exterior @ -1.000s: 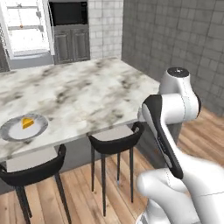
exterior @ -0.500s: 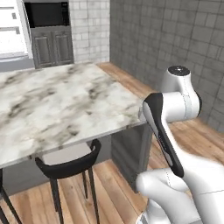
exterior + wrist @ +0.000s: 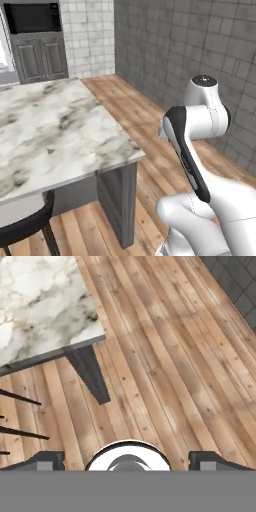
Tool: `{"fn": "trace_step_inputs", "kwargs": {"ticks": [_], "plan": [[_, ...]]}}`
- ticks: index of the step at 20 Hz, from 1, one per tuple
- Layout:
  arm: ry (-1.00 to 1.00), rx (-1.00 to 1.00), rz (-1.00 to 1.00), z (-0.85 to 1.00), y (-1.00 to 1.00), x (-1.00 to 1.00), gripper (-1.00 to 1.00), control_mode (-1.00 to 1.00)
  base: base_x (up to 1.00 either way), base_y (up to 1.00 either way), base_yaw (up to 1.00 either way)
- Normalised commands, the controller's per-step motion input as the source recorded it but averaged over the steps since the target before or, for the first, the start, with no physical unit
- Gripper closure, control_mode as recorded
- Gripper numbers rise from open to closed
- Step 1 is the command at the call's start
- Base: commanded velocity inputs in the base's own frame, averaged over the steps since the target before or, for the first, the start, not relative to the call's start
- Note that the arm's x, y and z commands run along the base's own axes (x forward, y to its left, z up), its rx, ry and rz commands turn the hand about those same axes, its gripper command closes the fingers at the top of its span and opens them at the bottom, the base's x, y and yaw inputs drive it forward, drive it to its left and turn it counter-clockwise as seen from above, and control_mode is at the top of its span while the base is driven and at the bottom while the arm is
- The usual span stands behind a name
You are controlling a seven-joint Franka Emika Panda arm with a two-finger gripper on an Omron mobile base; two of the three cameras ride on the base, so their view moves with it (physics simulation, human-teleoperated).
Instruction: Take the cheese, fish, and carrot from the fridge and place them on the plate on the dining counter to create an appetizer plate.
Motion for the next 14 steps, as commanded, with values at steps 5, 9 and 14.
{"fn": "trace_step_inputs", "kwargs": {"ticks": [5,9,14], "plan": [[0.00,0.00,0.00,0.00,0.00,0.00,-1.00,1.00,0.55,-1.00,0.06],[0.00,0.00,0.00,0.00,0.00,0.00,-1.00,1.00,0.50,-1.00,0.09],[0.00,0.00,0.00,0.00,0.00,0.00,-1.00,1.00,0.61,-1.00,0.08]]}}
